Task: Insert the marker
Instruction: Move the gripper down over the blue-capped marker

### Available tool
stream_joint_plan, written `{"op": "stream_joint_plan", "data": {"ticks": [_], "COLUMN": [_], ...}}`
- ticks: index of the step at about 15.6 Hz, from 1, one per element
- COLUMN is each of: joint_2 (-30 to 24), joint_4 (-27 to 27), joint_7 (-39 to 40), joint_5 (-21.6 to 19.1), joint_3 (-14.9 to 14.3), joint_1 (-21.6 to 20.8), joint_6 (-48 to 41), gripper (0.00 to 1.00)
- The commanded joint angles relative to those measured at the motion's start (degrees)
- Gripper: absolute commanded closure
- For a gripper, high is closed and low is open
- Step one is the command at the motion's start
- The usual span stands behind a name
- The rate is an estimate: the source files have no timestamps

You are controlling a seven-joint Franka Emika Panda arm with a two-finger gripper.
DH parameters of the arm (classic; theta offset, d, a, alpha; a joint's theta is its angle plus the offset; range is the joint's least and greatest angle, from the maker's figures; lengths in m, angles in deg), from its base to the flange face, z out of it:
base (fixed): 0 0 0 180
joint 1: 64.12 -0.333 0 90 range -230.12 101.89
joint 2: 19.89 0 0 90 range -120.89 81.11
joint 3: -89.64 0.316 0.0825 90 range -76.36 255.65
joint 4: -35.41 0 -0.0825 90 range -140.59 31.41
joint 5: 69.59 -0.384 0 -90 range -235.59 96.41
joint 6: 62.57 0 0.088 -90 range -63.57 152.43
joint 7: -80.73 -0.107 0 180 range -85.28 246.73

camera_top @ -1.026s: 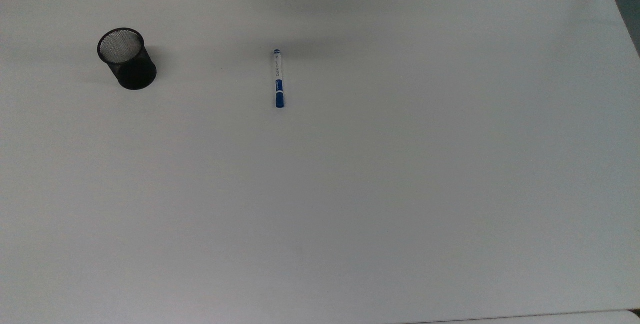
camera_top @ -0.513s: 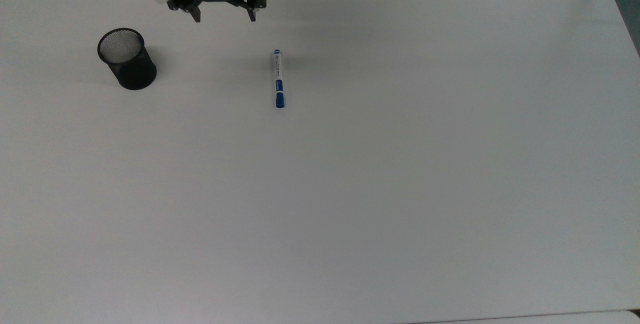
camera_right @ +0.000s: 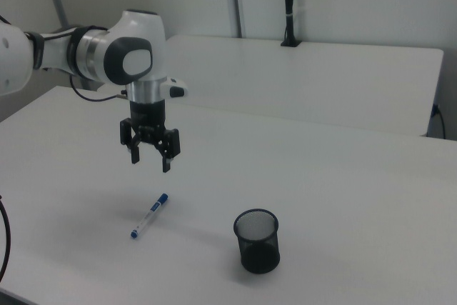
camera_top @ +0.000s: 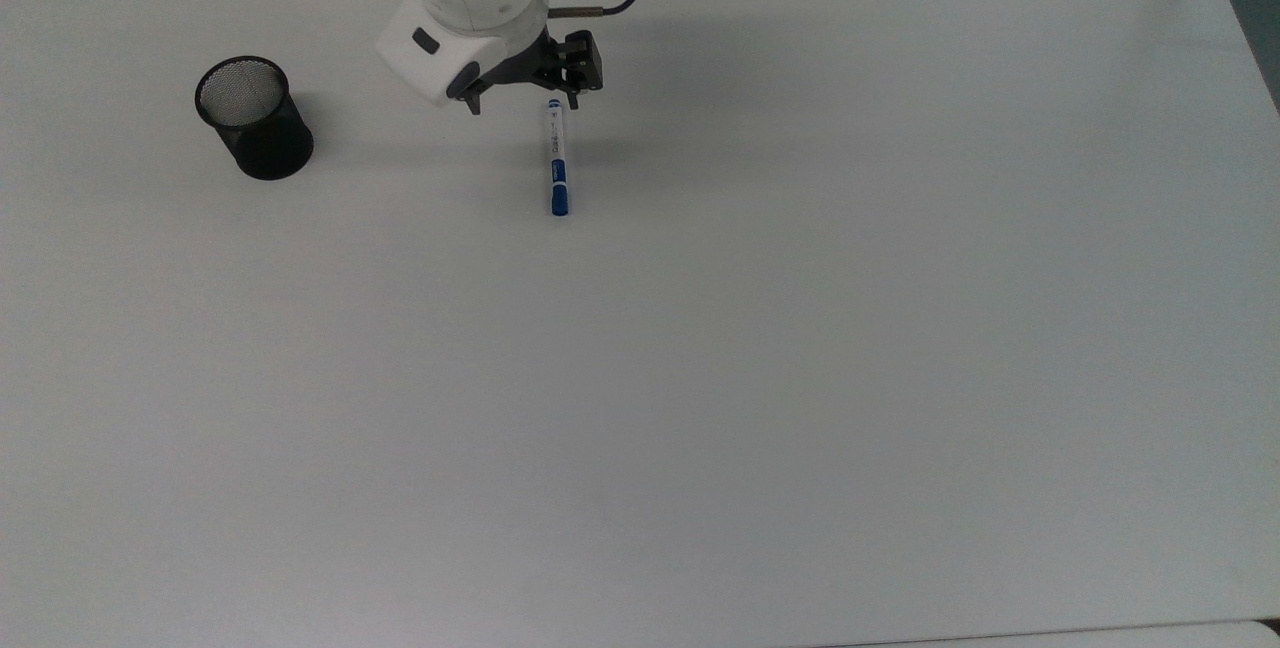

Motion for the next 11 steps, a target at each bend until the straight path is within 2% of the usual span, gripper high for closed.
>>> {"op": "stream_joint_plan", "data": {"ticks": [1, 4, 10, 11], "joint_2": [1.8, 4.5, 10.7, 11.5], "joint_4": [-2.8, -2.8, -2.4, -2.5], "joint_7": [-1.9, -4.9, -9.0, -9.4], "joint_5": [2.7, 3.7, 5.6, 6.0], "joint_3": [0.7, 0.7, 0.7, 0.7], "joint_1": [-1.4, -2.0, -4.5, -5.0], "joint_6": [2.9, 6.3, 11.7, 12.7], "gripper": [0.16, 0.27, 0.33, 0.4]}}
